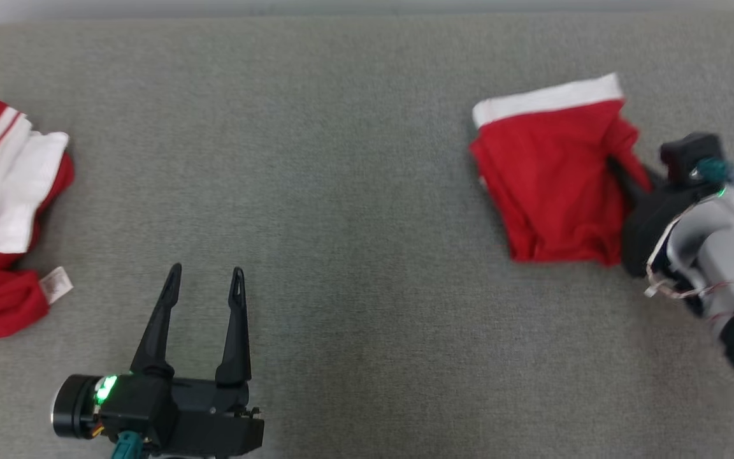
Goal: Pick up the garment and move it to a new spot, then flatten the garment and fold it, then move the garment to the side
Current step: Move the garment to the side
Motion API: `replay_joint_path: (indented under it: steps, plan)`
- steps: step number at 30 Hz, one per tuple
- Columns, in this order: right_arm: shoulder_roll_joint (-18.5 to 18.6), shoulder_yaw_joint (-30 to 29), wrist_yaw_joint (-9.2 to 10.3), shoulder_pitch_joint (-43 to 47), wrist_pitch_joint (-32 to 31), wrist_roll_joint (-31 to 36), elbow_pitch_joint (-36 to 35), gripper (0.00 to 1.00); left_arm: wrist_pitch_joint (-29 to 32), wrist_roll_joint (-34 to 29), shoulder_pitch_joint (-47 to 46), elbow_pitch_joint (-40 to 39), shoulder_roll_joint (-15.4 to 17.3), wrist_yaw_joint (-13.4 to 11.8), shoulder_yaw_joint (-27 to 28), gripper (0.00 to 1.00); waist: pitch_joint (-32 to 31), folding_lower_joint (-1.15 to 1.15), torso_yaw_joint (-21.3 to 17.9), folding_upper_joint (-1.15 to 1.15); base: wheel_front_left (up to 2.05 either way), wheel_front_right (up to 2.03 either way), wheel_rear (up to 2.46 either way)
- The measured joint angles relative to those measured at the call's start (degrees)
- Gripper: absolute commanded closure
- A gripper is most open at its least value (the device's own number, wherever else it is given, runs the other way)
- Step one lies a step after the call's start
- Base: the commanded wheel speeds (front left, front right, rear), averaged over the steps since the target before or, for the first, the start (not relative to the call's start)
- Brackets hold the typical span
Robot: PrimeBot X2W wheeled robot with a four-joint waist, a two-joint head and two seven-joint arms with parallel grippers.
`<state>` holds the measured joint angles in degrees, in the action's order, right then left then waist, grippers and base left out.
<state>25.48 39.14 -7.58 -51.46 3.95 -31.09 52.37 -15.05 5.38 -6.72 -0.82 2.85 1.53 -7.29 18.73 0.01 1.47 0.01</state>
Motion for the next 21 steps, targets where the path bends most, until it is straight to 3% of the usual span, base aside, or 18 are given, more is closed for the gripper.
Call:
replay_joint_path:
  steps: [8,21]
  plan:
    - [9.42,8.56,0.01,-8.38,-0.34,-3.01,-1.09,1.00,0.00,-2.44,-2.35,-1.27,0.76,0.41,0.55,0.00,5.63,0.00,-5.12,0.00,0.00,0.00,0.00]
    - [15.61,16.48,0.00,-17.67,1.24,-5.23,0.80,1.00,0.00,-3.94,-2.47,-4.05,3.22,0.05,1.71,0.00,11.15,0.00,-12.95,0.00,0.00,0.00,0.00]
